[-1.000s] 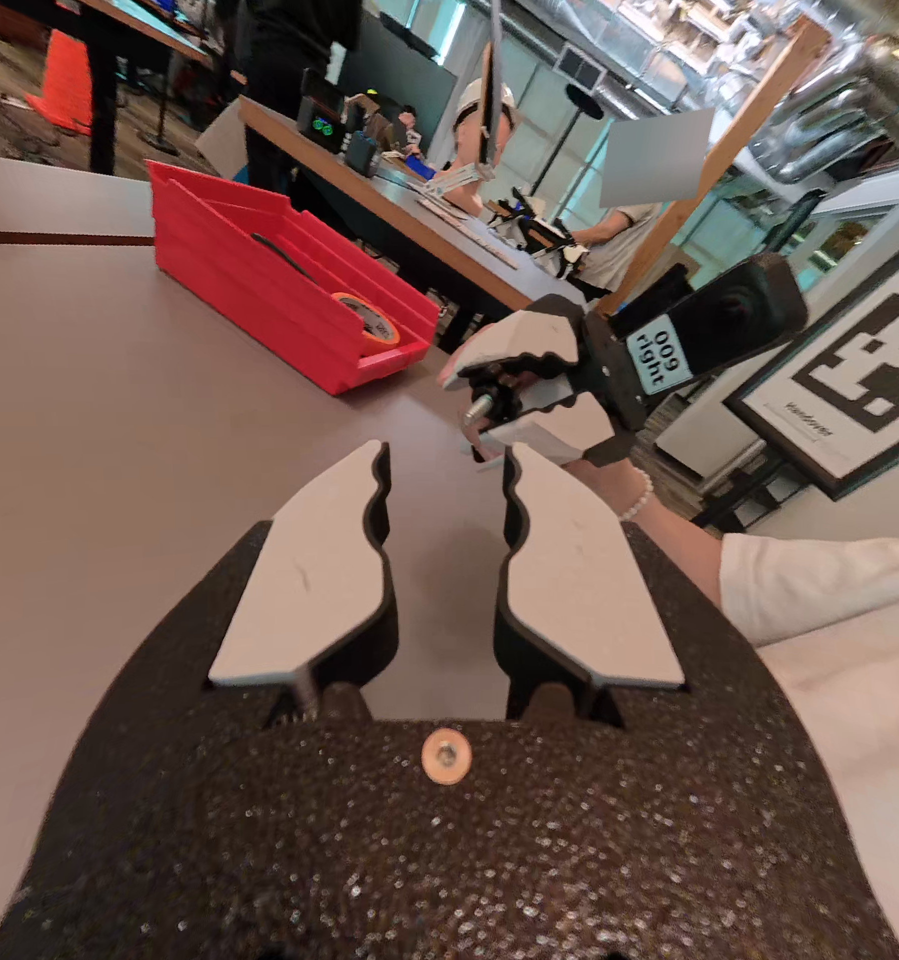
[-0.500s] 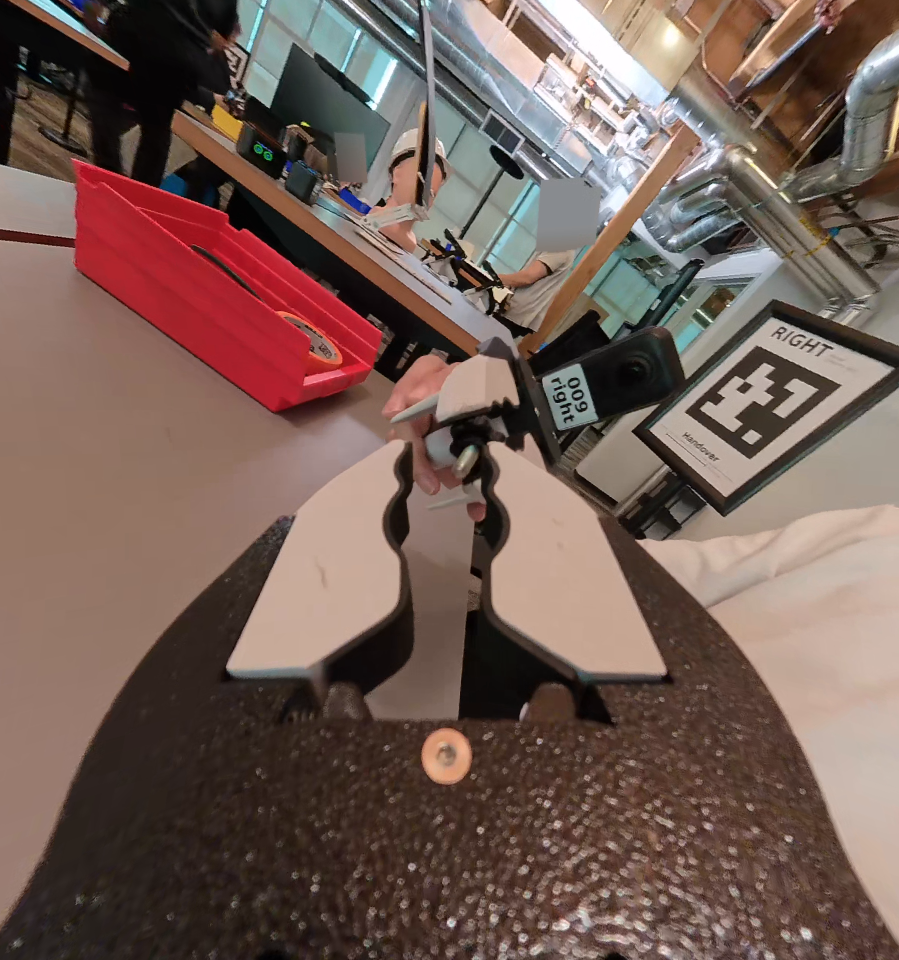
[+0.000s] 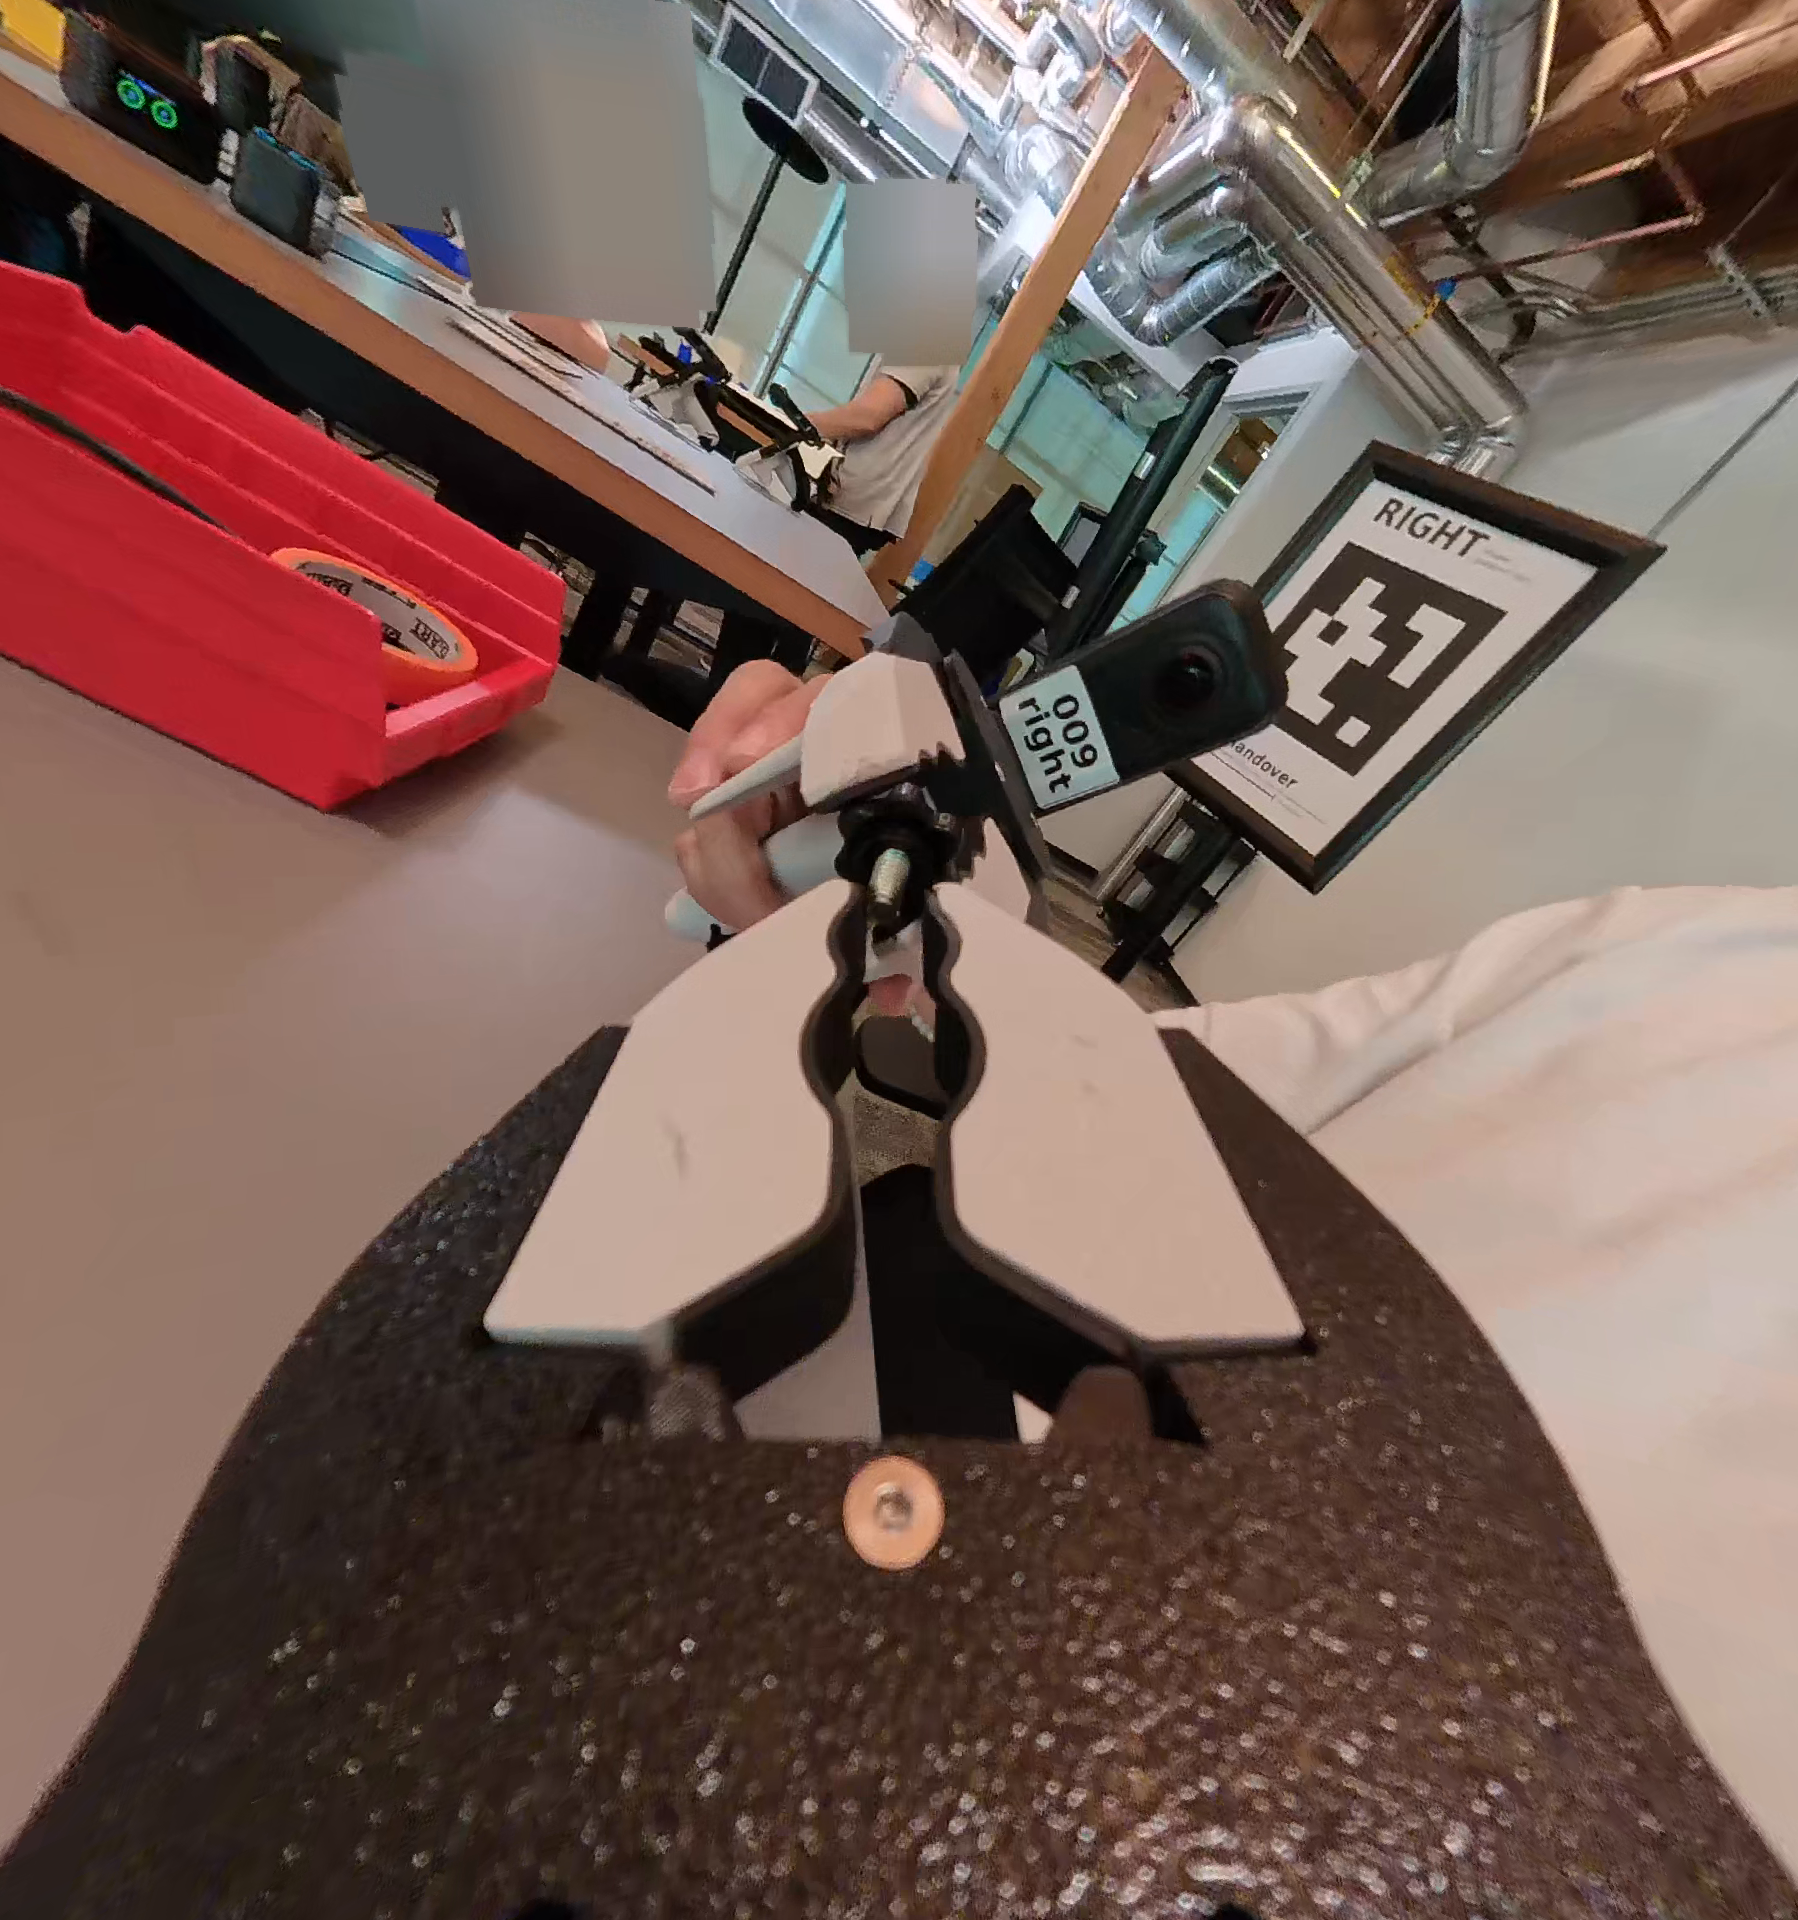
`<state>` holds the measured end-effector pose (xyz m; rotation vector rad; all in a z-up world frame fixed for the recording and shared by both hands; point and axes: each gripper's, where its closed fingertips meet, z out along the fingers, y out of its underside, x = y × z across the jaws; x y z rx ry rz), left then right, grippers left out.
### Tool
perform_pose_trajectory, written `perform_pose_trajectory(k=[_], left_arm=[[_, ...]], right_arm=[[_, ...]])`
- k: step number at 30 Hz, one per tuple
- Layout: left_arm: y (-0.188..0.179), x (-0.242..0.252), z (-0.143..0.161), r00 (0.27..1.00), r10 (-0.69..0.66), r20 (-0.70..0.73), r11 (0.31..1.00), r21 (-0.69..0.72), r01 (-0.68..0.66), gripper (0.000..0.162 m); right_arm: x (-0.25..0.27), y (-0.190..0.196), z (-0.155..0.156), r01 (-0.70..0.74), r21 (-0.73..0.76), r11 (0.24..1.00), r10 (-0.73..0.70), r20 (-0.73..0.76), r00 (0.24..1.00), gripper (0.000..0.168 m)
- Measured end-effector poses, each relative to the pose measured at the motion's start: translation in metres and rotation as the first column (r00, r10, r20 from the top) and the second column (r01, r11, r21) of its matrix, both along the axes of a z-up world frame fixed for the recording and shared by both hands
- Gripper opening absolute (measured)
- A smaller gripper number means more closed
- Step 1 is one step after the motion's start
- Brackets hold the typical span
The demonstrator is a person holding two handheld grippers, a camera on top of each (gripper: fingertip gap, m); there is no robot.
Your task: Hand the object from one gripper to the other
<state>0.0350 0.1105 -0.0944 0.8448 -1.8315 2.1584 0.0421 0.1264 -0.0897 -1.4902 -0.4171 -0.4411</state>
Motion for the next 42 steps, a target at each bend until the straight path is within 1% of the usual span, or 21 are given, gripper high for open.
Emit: perform_pose_trajectory(k=[3,5,6,7,10,13,14,16,18,20,22,24,27,28,30,32,35,37,40,41,42], left_arm=[[-0.005,0.004,-0.004,0.999,-0.007,0.054,0.999,0.039,0.005,0.004],[-0.008,0.008,-0.009,0.993,0.007,0.114,0.995,0.099,-0.018,0.003],[-0.009,0.010,-0.009,0.988,0.024,0.150,0.992,0.117,-0.042,0.003],[-0.009,0.011,-0.009,0.982,0.036,0.184,0.989,0.132,-0.061,0.003],[-0.010,0.010,-0.007,0.960,0.060,0.272,0.980,0.168,-0.109,0.003],[-0.008,0.012,-0.006,0.953,0.082,0.291,0.973,0.184,-0.140,0.002],[-0.006,0.013,-0.005,0.951,0.095,0.294,0.972,0.181,-0.153,0.002],[0.001,0.014,0.000,0.949,0.122,0.291,0.973,0.154,-0.173,0.002],[0.009,0.016,0.003,0.938,0.160,0.308,0.967,0.141,-0.211,0.002],[0.017,0.020,0.001,0.921,0.191,0.339,0.950,0.173,-0.260,0.002],[0.022,0.024,-0.003,0.897,0.220,0.383,0.925,0.210,-0.316,0.002],[0.022,0.024,-0.005,0.880,0.219,0.421,0.909,0.240,-0.341,0.002],[0.019,0.024,-0.008,0.855,0.210,0.474,0.884,0.282,-0.373,0.002],[0.017,0.024,-0.009,0.850,0.204,0.485,0.877,0.295,-0.378,0.002],[0.015,0.022,-0.012,0.853,0.187,0.487,0.873,0.315,-0.372,0.002],[0.014,0.020,-0.013,0.856,0.183,0.483,0.879,0.310,-0.363,0.002],[0.014,0.017,-0.012,0.874,0.188,0.449,0.898,0.281,-0.337,0.002],[0.013,0.015,-0.012,0.885,0.182,0.428,0.912,0.264,-0.315,0.002],[0.013,0.015,-0.016,0.892,0.174,0.418,0.910,0.279,-0.308,0.002],[0.013,0.014,-0.016,0.891,0.173,0.420,0.910,0.279,-0.308,0.002],[0.012,0.014,-0.015,0.891,0.170,0.421,0.911,0.277,-0.305,0.002]], right_arm=[[0.005,-0.007,-0.004,0.030,-0.007,1.000,-0.031,-0.019,0.999,0.022],[0.011,-0.010,-0.010,0.071,-0.032,0.997,-0.073,-0.050,0.996,0.022],[0.012,-0.012,-0.012,0.084,-0.039,0.996,-0.087,-0.067,0.994,0.019],[0.011,-0.014,-0.011,0.080,-0.037,0.996,-0.083,-0.093,0.992,0.016],[0.010,-0.019,-0.007,0.046,-0.014,0.999,-0.048,-0.182,0.982,0.015],[0.010,-0.018,-0.007,0.036,-0.017,0.999,-0.038,-0.168,0.985,0.015],[0.011,-0.018,-0.007,0.034,-0.020,0.999,-0.037,-0.157,0.987,0.017],[0.010,-0.018,-0.007,0.017,-0.027,0.999,-0.021,-0.157,0.987,0.027],[0.006,-0.019,-0.008,-0.027,-0.032,0.999,0.021,-0.181,0.983,0.031],[0.005,-0.019,-0.005,-0.047,-0.011,0.999,0.044,-0.224,0.974,0.035],[0.004,-0.018,0.004,-0.067,0.025,0.997,0.071,-0.297,0.952,0.040],[0.009,-0.016,0.012,-0.049,0.052,0.997,0.065,-0.375,0.925,0.044],[0.019,-0.010,0.013,-0.016,0.024,1.000,0.025,-0.417,0.909,0.052],[0.020,-0.009,0.012,-0.023,0.011,1.000,0.026,-0.416,0.909,0.053],[0.014,-0.005,0.008,-0.082,-0.006,0.997,0.073,-0.389,0.918,0.052],[0.010,-0.003,0.005,-0.118,-0.013,0.993,0.106,-0.351,0.930,0.044],[0.008,0.000,0.001,-0.120,-0.015,0.993,0.110,-0.304,0.946,0.038],[0.004,0.001,-0.001,-0.137,-0.014,0.990,0.129,-0.261,0.957,0.036],[0.002,0.004,-0.006,-0.134,-0.024,0.991,0.126,-0.208,0.970,0.028],[0.004,0.004,-0.005,-0.117,-0.017,0.993,0.111,-0.204,0.973,0.022],[0.004,0.003,-0.005,-0.122,-0.013,0.992,0.117,-0.209,0.971,0.022]])
